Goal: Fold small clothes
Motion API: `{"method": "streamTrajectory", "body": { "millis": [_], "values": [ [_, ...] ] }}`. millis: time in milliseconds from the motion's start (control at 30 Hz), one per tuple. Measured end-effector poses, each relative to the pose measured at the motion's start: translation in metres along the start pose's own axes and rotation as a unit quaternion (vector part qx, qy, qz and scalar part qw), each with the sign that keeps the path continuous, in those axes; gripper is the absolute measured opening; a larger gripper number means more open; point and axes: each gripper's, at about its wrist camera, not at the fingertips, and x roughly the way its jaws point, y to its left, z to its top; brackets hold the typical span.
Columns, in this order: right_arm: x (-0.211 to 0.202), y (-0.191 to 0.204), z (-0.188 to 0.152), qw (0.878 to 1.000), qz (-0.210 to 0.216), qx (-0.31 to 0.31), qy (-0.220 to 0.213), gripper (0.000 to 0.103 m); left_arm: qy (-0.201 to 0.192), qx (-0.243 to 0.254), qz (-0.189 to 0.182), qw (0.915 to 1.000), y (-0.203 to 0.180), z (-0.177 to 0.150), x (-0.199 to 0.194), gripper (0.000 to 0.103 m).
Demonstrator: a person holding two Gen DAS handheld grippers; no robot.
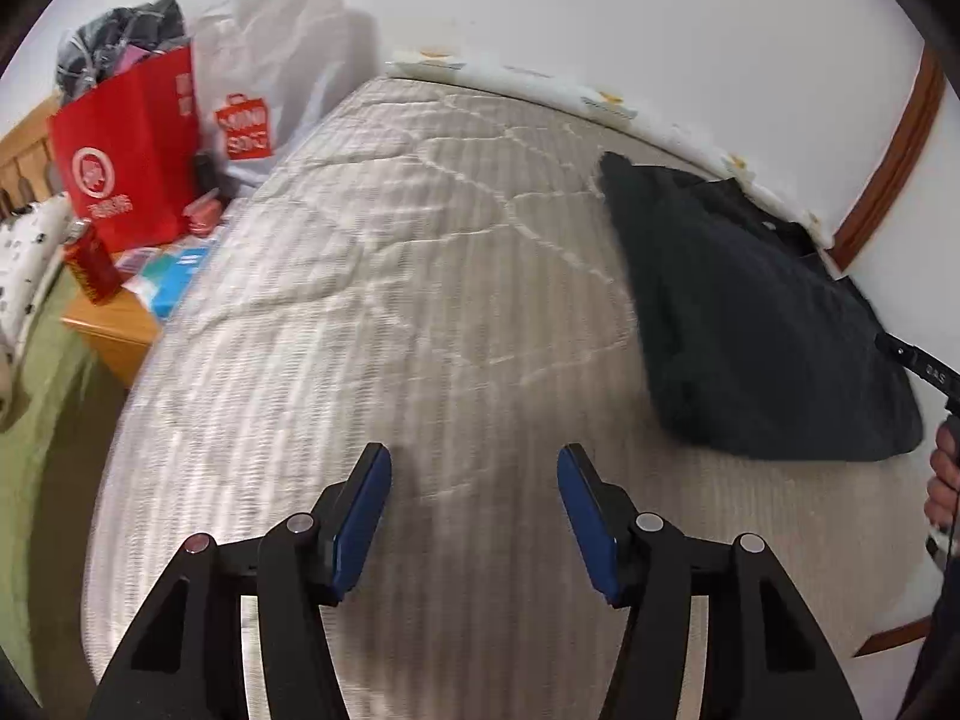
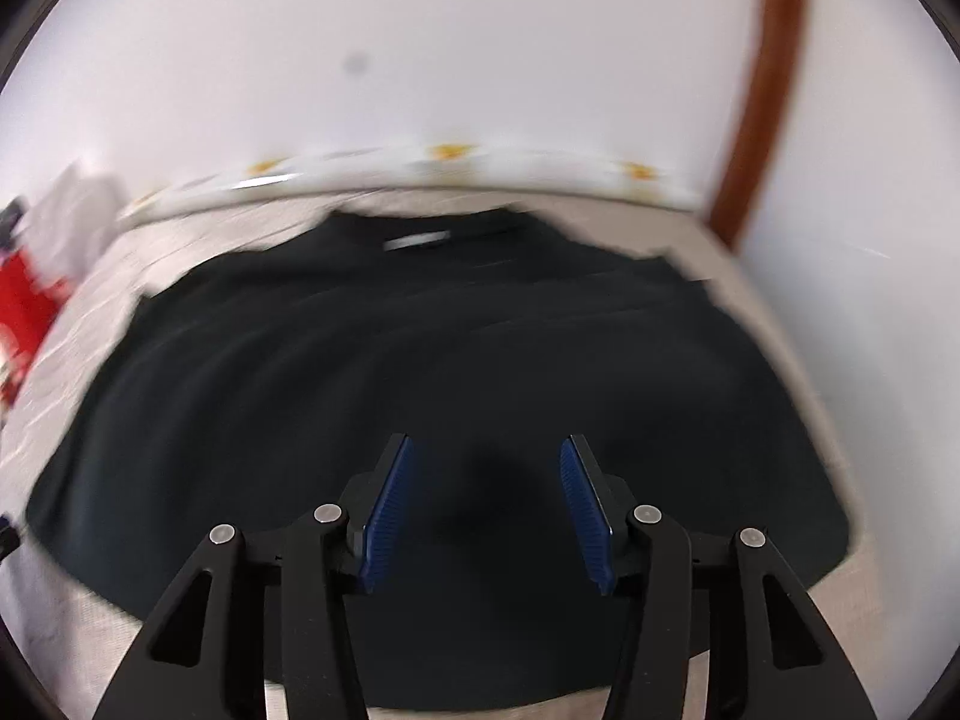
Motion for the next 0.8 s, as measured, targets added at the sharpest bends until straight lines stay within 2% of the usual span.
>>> {"method": "streamTrajectory", "body": {
  "millis": [67,133,233,300,433,533,600,667,800],
  "values": [
    [0.0,0.042,-0.013,0.999,0.021,-0.034,0.003,0.051,-0.009,0.006,0.023,0.9997,0.009,-0.003,-0.001,0.056],
    [-0.001,0.08,-0.026,0.997,0.027,-0.07,0.009,0.051,-0.016,0.011,0.031,0.9993,0.015,-0.006,-0.001,0.058],
    [-0.005,0.127,-0.04,0.994,0.022,-0.105,0.0,0.051,-0.027,0.024,0.044,0.9984,0.022,-0.006,0.001,0.06],
    [-0.013,0.153,-0.049,0.993,0.002,-0.12,-0.011,0.051,-0.029,0.032,0.045,0.998,0.023,-0.004,0.001,0.062],
    [-0.034,0.179,-0.058,0.991,0.004,-0.131,-0.019,0.05,-0.035,0.051,0.048,0.997,0.024,0.001,0.006,0.065],
    [-0.047,0.195,-0.067,0.987,0.063,-0.146,0.002,0.051,-0.037,0.065,0.048,0.996,0.025,0.008,0.011,0.067],
    [-0.052,0.206,-0.075,0.984,0.08,-0.161,0.002,0.052,-0.036,0.071,0.043,0.9959,0.026,0.012,0.014,0.067],
    [-0.055,0.224,-0.085,0.977,0.09,-0.192,-0.002,0.055,-0.037,0.071,0.038,0.9961,0.028,0.016,0.017,0.069],
    [-0.048,0.254,-0.099,0.967,0.078,-0.241,-0.001,0.055,-0.031,0.073,0.027,0.9964,0.03,0.02,0.022,0.073]
  ]
}}
